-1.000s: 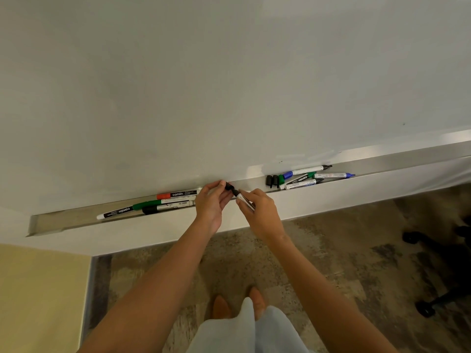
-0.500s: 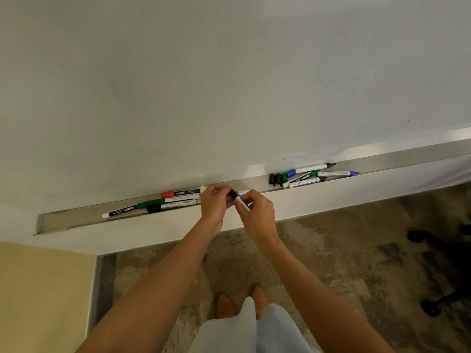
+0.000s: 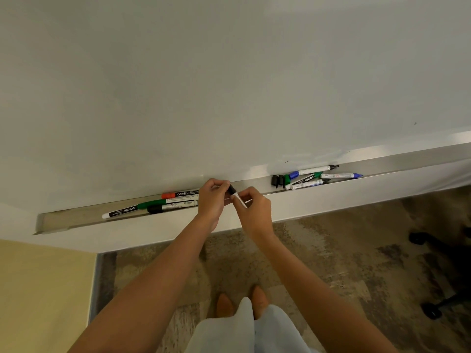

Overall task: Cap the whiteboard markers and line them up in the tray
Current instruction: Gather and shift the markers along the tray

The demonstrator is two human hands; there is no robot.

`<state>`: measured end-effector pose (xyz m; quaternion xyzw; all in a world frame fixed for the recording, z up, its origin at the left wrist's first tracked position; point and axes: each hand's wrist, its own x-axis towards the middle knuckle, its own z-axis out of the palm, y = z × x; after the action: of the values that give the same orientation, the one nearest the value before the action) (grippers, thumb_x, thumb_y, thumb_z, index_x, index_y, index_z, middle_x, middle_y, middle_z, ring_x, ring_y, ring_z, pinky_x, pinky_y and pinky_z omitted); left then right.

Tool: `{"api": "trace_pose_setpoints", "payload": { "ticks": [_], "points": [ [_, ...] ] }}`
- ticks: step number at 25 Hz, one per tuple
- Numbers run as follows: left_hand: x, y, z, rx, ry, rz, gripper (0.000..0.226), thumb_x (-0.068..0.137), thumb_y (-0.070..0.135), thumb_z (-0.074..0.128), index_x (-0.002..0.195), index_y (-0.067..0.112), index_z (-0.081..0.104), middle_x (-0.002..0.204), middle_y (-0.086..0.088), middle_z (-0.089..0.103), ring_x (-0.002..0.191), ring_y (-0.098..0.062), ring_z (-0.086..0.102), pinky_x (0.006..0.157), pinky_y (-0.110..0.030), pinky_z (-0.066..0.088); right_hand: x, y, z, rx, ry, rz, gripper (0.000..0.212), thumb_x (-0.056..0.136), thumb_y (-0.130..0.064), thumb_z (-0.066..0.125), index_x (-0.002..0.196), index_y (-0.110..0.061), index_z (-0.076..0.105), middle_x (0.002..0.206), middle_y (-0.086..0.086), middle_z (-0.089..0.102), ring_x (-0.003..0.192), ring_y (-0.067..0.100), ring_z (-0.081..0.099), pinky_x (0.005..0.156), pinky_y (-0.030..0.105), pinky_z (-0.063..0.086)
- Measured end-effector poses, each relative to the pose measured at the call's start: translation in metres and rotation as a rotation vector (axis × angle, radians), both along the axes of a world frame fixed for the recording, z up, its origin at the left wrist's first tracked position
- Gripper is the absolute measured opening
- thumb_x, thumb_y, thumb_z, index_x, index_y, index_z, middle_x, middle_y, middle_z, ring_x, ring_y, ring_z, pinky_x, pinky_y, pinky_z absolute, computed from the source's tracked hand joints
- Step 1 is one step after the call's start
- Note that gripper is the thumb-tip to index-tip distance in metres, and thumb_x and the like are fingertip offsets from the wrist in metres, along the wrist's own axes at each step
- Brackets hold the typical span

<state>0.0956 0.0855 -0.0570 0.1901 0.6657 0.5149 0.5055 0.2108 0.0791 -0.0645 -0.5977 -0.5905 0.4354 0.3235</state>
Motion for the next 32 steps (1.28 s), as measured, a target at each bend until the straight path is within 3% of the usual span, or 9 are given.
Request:
{"api": "trace_pose_setpoints", "payload": {
  "ticks": [5,8,11,14,16,21,25,28,32],
  "points": [
    [0.006,-0.006,-0.007,-0.015,0.373,0.077,0.018,0.095,0.017,0.056,0.11,0.018,0.065,0.105,-0.002,0.067,0.094,-0.021,0.066,0.08,-0.035,0.058,0.012,0.041,-0.006,0.527,-0.554,0.328,0.013,0.09,-0.027,0.066,0.098,-0.017,0.064,0.089,-0.002,0.069,0.082,0.019,0.062,0.076,0.033,0.042],
    [0.005,-0.008,-0.013,-0.055,0.422,0.141,0.017,0.093,0.013,0.054,0.106,0.02,0.062,0.103,0.001,0.064,0.094,-0.022,0.063,0.081,-0.035,0.056,0.008,0.059,-0.014,0.623,-0.659,0.411,0.012,0.089,-0.022,0.066,0.099,-0.017,0.067,0.095,0.0,0.071,0.092,0.024,0.062,0.085,0.037,0.037],
    [0.003,-0.011,-0.019,-0.082,0.374,0.095,0.016,0.093,0.009,0.055,0.106,0.018,0.059,0.104,-0.004,0.063,0.087,-0.026,0.065,0.076,-0.039,0.059,0.004,0.066,-0.021,0.615,-0.655,0.462,0.012,0.088,-0.022,0.065,0.098,-0.016,0.068,0.097,0.0,0.071,0.095,0.025,0.062,0.088,0.037,0.034],
    [0.006,-0.011,-0.022,-0.089,0.347,0.049,0.02,0.092,0.005,0.056,0.11,0.014,0.06,0.104,-0.009,0.064,0.079,-0.029,0.067,0.058,-0.026,0.057,0.007,0.063,-0.026,0.635,-0.612,0.432,0.016,0.085,-0.015,0.069,0.101,-0.016,0.071,0.1,0.0,0.071,0.097,0.024,0.063,0.091,0.036,0.034],
    [0.009,-0.01,-0.023,-0.087,0.358,0.037,0.022,0.091,0.003,0.059,0.111,0.012,0.061,0.104,-0.009,0.064,0.08,-0.029,0.067,0.056,-0.023,0.056,0.013,0.059,-0.028,0.628,-0.554,0.374,0.021,0.083,-0.011,0.071,0.104,-0.015,0.072,0.104,0.0,0.071,0.103,0.023,0.062,0.092,0.037,0.036],
    [0.018,-0.006,-0.024,-0.074,0.363,0.023,0.024,0.087,0.0,0.061,0.107,0.013,0.063,0.106,-0.005,0.063,0.082,-0.027,0.066,0.058,-0.026,0.057,0.053,0.059,-0.028,0.525,-0.466,0.17,0.024,0.081,-0.013,0.075,0.105,-0.016,0.07,0.103,-0.001,0.069,0.101,0.021,0.061,0.093,0.037,0.037],
    [0.027,0.0,-0.022,-0.063,0.422,0.029,0.018,0.084,0.003,0.066,0.099,0.013,0.067,0.098,-0.001,0.065,0.085,-0.018,0.063,0.076,-0.033,0.056,0.11,0.071,-0.026,0.349,-0.392,0.031,0.031,0.08,-0.028,0.077,0.106,-0.017,0.063,0.102,-0.004,0.066,0.099,0.018,0.058,0.093,0.041,0.041],
    [0.04,0.006,-0.016,-0.014,0.457,-0.008,0.016,0.083,0.004,0.066,0.095,0.014,0.068,0.095,-0.002,0.065,0.081,-0.014,0.06,0.069,-0.019,0.048,0.15,0.082,-0.023,0.297,-0.511,0.07,0.043,0.074,-0.04,0.079,0.107,-0.02,0.06,0.106,-0.006,0.063,0.104,0.015,0.053,0.092,0.037,0.032],
    [0.061,0.019,-0.01,0.035,0.52,-0.165,0.016,0.083,0.006,0.067,0.095,0.016,0.066,0.101,0.002,0.063,0.088,-0.014,0.059,0.073,-0.018,0.047,0.187,0.098,-0.018,0.237,-0.659,0.195,0.037,0.076,-0.037,0.078,0.105,-0.02,0.063,0.109,-0.003,0.063,0.108,0.02,0.053,0.094,0.039,0.026]
  ]
}}
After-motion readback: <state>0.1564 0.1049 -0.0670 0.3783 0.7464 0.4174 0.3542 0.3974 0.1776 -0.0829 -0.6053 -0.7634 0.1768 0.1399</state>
